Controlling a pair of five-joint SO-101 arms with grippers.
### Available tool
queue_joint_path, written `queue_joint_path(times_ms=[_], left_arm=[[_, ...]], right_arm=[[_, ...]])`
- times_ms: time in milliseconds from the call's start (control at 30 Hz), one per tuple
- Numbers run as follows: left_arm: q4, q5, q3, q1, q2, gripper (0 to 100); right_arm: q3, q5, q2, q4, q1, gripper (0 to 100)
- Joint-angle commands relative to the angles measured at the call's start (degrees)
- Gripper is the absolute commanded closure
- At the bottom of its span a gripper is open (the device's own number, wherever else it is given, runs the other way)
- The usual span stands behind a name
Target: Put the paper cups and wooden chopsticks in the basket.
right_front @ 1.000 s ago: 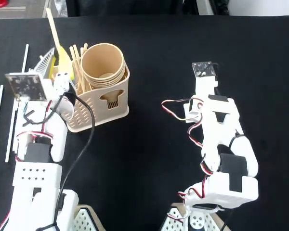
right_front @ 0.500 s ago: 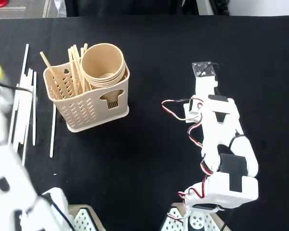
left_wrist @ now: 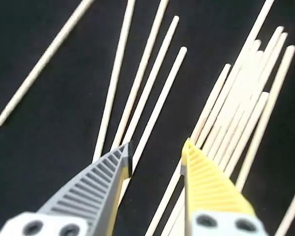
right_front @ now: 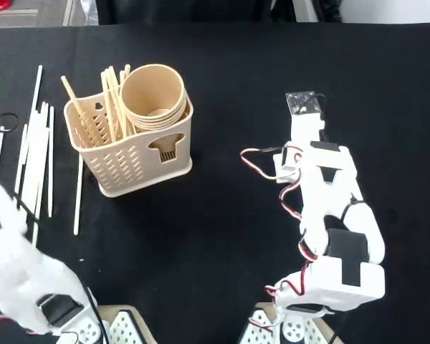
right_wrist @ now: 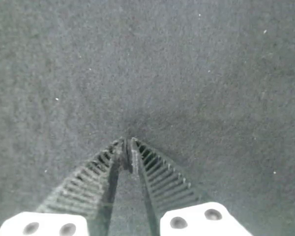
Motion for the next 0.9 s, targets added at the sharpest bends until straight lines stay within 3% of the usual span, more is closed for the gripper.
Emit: queue_joint_path(times_ms=[0,233,367,600,733,867], left_arm=[[8.4,-2.6,-24.3,-0.7,17.6,82],[21.8,-2.6,-64.7,-0.7,46.7,82],[26.5,-2.7,-81.2,-0.8,57.3,82],[23.8,-4.8,-76.0,-1.2,59.5,83],[24.3,-5.1,-74.4,-1.1,59.2,97],[25.7,-5.1,-75.3,-0.8,59.0,97]], right_arm=[[-0.4,0.4,-0.6,-0.8,0.4,98.6],[-0.4,0.4,-0.6,-0.8,0.4,98.6],[-0.4,0.4,-0.6,-0.7,0.4,98.6],[-0.4,0.4,-0.7,-0.6,0.4,98.6],[-0.4,0.4,-0.7,-0.6,0.4,98.6],[-0.4,0.4,-0.7,-0.6,0.4,98.6]])
